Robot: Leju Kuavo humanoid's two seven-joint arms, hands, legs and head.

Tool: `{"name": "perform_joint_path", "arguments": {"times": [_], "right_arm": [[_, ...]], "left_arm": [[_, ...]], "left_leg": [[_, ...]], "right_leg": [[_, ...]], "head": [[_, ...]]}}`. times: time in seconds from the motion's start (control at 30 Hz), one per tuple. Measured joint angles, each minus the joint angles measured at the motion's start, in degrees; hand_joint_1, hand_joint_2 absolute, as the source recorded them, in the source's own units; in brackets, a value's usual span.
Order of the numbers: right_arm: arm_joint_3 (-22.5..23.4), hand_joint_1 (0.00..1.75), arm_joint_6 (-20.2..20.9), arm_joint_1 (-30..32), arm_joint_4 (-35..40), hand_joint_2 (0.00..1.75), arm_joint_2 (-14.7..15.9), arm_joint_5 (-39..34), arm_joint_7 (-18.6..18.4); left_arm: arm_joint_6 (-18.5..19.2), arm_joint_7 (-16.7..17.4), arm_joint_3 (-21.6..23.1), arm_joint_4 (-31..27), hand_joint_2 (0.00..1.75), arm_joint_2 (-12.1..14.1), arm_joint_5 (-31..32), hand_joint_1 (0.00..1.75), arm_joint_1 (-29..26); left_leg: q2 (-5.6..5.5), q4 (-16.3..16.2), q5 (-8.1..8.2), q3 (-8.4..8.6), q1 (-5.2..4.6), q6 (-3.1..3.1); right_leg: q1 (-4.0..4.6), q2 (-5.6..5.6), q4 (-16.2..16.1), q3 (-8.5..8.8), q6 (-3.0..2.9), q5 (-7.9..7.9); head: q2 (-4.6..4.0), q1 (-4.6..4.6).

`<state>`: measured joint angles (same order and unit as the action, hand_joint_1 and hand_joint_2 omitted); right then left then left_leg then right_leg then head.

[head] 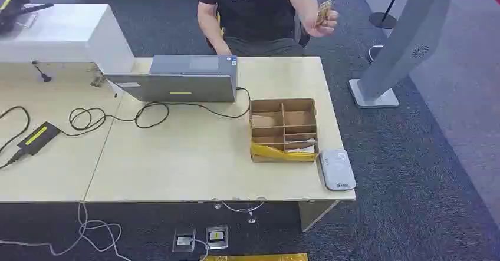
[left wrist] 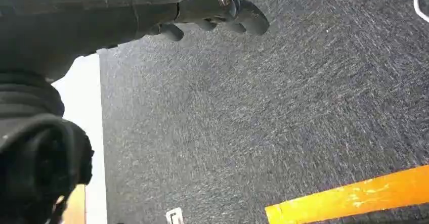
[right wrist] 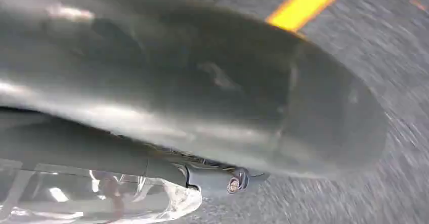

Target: Pass the card to the sensor for recognition and then transmit it.

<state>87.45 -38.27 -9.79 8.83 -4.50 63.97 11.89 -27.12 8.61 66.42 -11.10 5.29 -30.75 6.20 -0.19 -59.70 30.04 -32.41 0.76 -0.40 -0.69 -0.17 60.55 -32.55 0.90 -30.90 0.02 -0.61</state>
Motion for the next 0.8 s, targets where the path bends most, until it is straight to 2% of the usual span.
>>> {"name": "perform_joint_path", "arguments": {"times": [0.1,0.2,0.33,0.5,0.6,0.7,0.8], "right_arm": [[0.0,0.00,2.2,-0.3,-0.1,0.00,3.0,-5.2,3.2],[0.0,0.00,9.0,-1.6,-0.1,0.00,6.9,-16.8,9.6],[0.0,0.00,16.7,-5.7,-0.5,0.00,13.2,-24.4,12.2],[0.0,0.00,19.3,-12.1,-1.2,0.00,21.2,-26.0,14.6],[0.0,0.00,20.0,-15.4,-2.3,0.00,24.3,-26.0,17.4],[0.0,0.00,20.1,-19.5,-3.7,0.00,27.7,-24.1,22.2],[0.0,0.00,19.8,-22.6,-4.2,0.00,30.2,-23.0,22.7]], "left_arm": [[0.0,0.0,0.0,0.0,0.00,0.1,0.0,0.00,0.0],[-0.1,-0.3,0.1,0.0,0.00,0.2,0.0,0.00,0.1],[0.2,-1.4,0.0,0.0,0.00,0.5,-0.3,0.00,0.2],[0.7,-2.1,0.0,0.0,0.00,0.6,-0.6,0.00,0.2],[0.9,-2.4,0.0,0.0,0.00,0.6,-0.6,0.00,0.2],[1.0,-2.6,0.2,0.0,0.00,0.6,-0.5,0.00,0.2],[1.2,-2.6,0.4,0.0,0.00,0.6,-0.5,0.00,0.3]], "left_leg": [[0.00,0.0,0.00,0.00,-0.03,0.01],[0.03,0.0,0.00,0.00,-0.06,0.01],[0.04,0.0,-0.05,0.03,-0.15,0.08],[0.04,0.0,-0.08,0.06,-0.17,0.11],[0.03,0.0,-0.08,0.04,-0.19,0.12],[0.05,0.0,-0.08,0.04,-0.20,0.12],[-0.03,0.0,-0.08,0.06,-0.15,0.12]], "right_leg": [[-0.02,0.00,0.0,0.01,0.01,0.01],[-0.05,0.05,0.0,-0.01,0.06,0.06],[-0.16,0.09,0.0,0.00,0.12,0.10],[-0.18,0.14,0.0,0.02,0.14,0.17],[-0.19,0.11,0.0,0.01,0.14,0.17],[-0.20,0.13,0.0,-0.04,0.14,0.17],[-0.16,0.02,0.0,0.04,0.14,0.16]], "head": [[-0.02,0.02],[0.00,0.07],[-0.02,0.04],[0.00,0.04],[-0.02,0.04],[-0.02,0.09],[-0.02,0.00]]}}
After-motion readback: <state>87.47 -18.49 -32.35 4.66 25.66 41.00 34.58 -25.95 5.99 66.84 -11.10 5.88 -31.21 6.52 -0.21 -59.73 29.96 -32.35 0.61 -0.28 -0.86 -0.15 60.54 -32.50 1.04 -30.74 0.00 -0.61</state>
